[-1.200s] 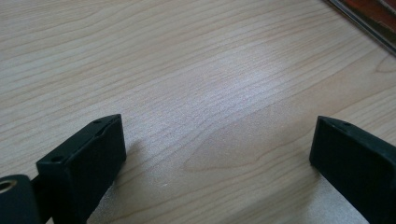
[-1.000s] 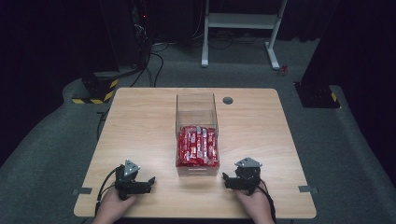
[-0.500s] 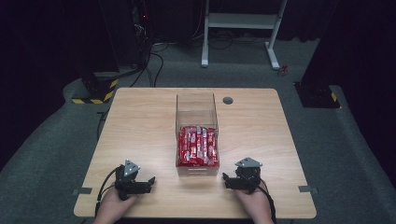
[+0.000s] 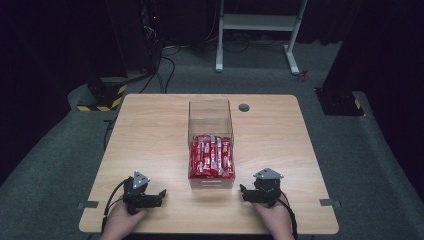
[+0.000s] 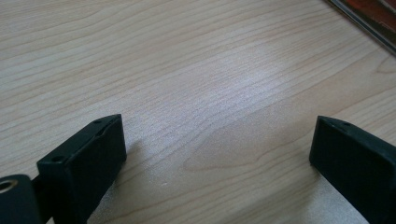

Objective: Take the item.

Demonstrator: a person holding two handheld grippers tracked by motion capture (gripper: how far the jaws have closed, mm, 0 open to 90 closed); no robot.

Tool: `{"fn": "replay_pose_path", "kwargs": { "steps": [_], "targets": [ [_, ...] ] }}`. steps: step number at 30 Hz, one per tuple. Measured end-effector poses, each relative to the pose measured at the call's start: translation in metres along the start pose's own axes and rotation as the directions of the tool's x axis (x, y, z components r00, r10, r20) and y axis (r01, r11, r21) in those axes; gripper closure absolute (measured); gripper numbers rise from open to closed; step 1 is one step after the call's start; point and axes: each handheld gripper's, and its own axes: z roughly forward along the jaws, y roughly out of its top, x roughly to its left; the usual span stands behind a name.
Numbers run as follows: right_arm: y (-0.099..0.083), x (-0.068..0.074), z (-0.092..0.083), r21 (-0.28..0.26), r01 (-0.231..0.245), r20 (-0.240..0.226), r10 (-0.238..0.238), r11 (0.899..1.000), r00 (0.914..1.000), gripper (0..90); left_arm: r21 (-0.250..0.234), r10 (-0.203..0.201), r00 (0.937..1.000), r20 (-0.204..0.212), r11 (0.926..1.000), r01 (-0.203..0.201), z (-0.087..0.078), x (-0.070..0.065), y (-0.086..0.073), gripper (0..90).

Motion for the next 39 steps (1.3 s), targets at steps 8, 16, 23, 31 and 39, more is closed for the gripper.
{"fn": "replay_pose_path", "kwargs": {
  "steps": [8, 16, 23, 31, 39],
  "targets": [
    [0.000, -0.005, -0.005, -0.040, -0.007, -0.002, 0.007, 0.999, 1.0000, 10.0, 0.000, 0.000, 1.0000, 0.000, 1.0000, 0.000, 0.000, 0.000, 0.000, 4.0],
    [0.001, -0.006, -0.007, -0.064, 0.002, -0.010, -0.003, 0.998, 0.9999, 10.1, 0.000, 0.000, 1.0000, 0.000, 1.0000, 0.000, 0.000, 0.000, 0.000, 4.0],
    [0.001, -0.006, -0.007, -0.071, 0.008, -0.014, -0.009, 0.997, 0.9999, 10.1, 0.000, 0.000, 1.0000, 0.000, 1.0000, 0.000, 0.000, 0.000, 0.000, 4.0],
    [0.003, -0.004, -0.012, -0.107, 0.005, -0.027, -0.008, 0.994, 0.9996, 10.0, 0.000, 0.000, 1.0000, 0.000, 1.0000, 0.000, 0.000, 0.000, 0.000, 4.0],
    [0.005, -0.001, -0.017, -0.137, 0.011, -0.029, -0.015, 0.990, 0.9995, 10.1, 0.000, 0.000, 1.0000, 0.000, 1.0000, 0.000, 0.000, 0.000, 0.000, 4.0]
  ]
}}
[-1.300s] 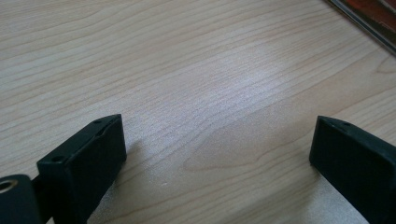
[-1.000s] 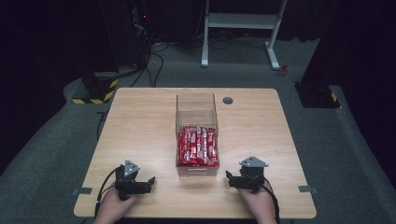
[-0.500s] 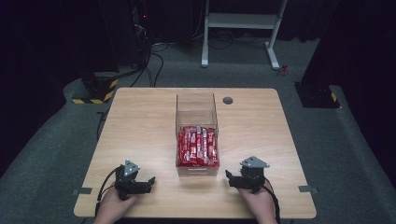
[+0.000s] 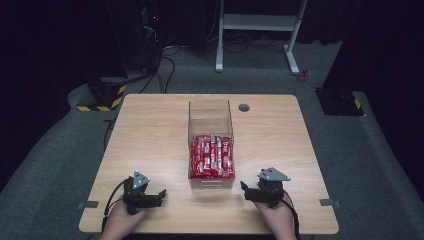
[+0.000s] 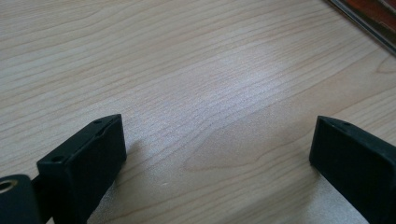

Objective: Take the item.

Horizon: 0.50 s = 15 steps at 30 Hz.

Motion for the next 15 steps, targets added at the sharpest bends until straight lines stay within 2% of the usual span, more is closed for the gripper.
{"fn": "replay_pose_path", "kwargs": {
  "steps": [11, 15],
  "targets": [
    [0.006, 0.006, -0.011, -0.099, 0.017, -0.001, -0.017, 0.995, 0.9999, 10.3, -0.001, -0.001, 1.0000, 0.001, 1.0000, 0.001, 0.000, 0.000, 0.000, 4.0],
    [0.008, 0.007, -0.015, -0.117, 0.016, -0.001, -0.016, 0.993, 0.9999, 10.9, -0.001, -0.001, 1.0000, 0.001, 1.0000, 0.001, 0.000, 0.000, 0.000, 4.0]
  ]
}}
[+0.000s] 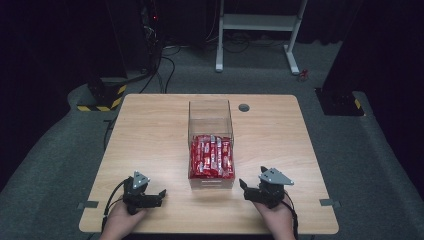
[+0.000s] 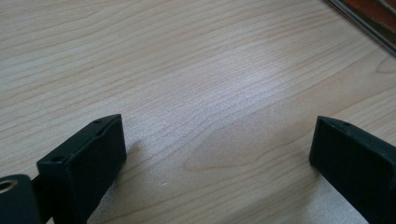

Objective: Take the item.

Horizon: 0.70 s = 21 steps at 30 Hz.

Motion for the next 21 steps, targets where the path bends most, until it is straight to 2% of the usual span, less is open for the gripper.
{"fn": "replay_pose_path", "kwargs": {
  "steps": [8, 21],
  "targets": [
    [0.010, 0.002, -0.010, -0.051, 0.003, -0.007, -0.003, 0.999, 1.0000, 11.8, 0.003, 0.004, 1.0000, 0.000, 1.0000, -0.004, 0.000, 0.000, 0.000, 4.0],
    [0.024, 0.008, -0.016, -0.078, 0.005, -0.019, -0.007, 0.997, 0.9998, 12.2, 0.004, 0.001, 1.0000, 0.000, 1.0000, -0.001, 0.000, 0.000, 0.000, 4.0]
  ]
}}
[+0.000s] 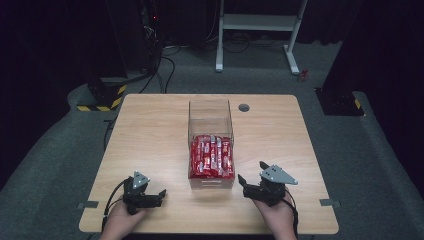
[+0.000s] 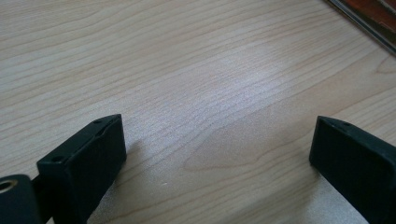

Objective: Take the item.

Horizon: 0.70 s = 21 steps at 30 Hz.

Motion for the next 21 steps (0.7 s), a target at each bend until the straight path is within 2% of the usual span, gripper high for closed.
{"fn": "replay_pose_path", "kwargs": {
  "steps": [3, 8, 21],
  "targets": [
    [0.004, 0.002, 0.000, 0.005, 0.006, -0.003, -0.006, 1.000, 1.0000, 11.9, 0.000, -0.001, 1.0000, 0.000, 1.0000, 0.001, 0.000, 0.000, 0.000, 4.0],
    [0.011, 0.005, 0.000, -0.019, 0.012, -0.008, -0.012, 1.000, 0.9999, 12.1, 0.000, -0.001, 1.0000, 0.001, 1.0000, 0.001, 0.000, 0.000, 0.000, 4.0],
    [0.021, 0.018, 0.006, 0.004, 0.035, -0.027, -0.035, 0.999, 0.9990, 14.2, 0.000, -0.001, 1.0000, 0.001, 1.0000, 0.001, 0.000, 0.000, 0.000, 4.0]
  ]
}}
